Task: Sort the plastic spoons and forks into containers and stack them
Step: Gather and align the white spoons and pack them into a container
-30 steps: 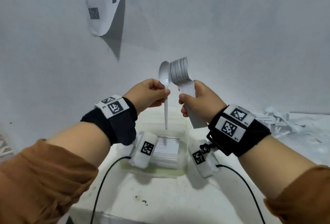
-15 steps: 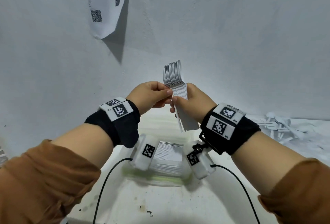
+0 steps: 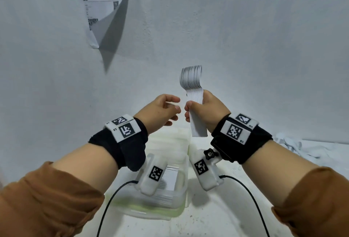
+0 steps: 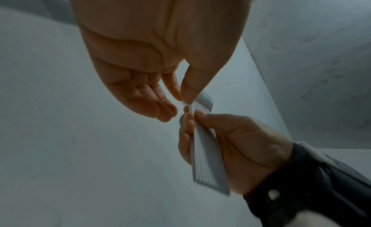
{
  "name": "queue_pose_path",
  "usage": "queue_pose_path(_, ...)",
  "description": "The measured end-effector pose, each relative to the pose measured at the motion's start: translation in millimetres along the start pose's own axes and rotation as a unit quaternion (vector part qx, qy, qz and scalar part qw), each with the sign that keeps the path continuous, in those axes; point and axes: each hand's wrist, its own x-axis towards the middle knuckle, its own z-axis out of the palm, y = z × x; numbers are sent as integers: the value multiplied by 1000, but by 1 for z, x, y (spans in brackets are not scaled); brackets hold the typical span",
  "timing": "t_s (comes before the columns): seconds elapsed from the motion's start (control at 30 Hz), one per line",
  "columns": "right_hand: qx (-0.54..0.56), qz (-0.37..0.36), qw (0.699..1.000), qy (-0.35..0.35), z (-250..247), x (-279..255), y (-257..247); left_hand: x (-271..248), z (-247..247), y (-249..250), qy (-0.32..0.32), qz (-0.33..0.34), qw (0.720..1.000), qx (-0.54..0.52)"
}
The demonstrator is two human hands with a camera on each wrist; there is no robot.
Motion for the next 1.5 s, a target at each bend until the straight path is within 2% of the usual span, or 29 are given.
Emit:
queue_pose_path(0.17, 8, 14, 999, 29, -3, 9, 9, -3, 18, -14, -47, -55, 997, 38)
queue_pose_path(0.33, 12, 24, 999, 29, 1, 12, 10, -3, 24, -14, -55, -72, 994, 61)
queue_pose_path(0.57, 12, 40, 999, 24, 17, 17, 4, -1, 16, -16, -1, -59, 993, 102)
queue_pose_path(0.63, 24, 44, 999, 15, 22, 18, 2, -1, 10, -18, 2, -56, 992, 110)
queue_pose_path(0.8, 138, 42, 989, -13, 35, 23, 0, -1, -17, -26, -8, -53, 988, 142)
queue_pose_path(0.93, 163, 39, 985, -40, 51, 24, -6, -2, -43, -30, -14, -40, 986, 160)
queue_pose_path(1.17, 233, 54, 971, 1, 88, 26, -13, -2, -71, -44, -22, -31, 989, 144)
queue_pose_path(1.33, 266, 66, 961, 39, 108, 26, -15, -5, -86, -52, -19, -13, 984, 178)
queue_pose_path(1.5, 273, 69, 959, 40, 119, 23, -15, -9, -93, -56, -14, 6, 983, 182)
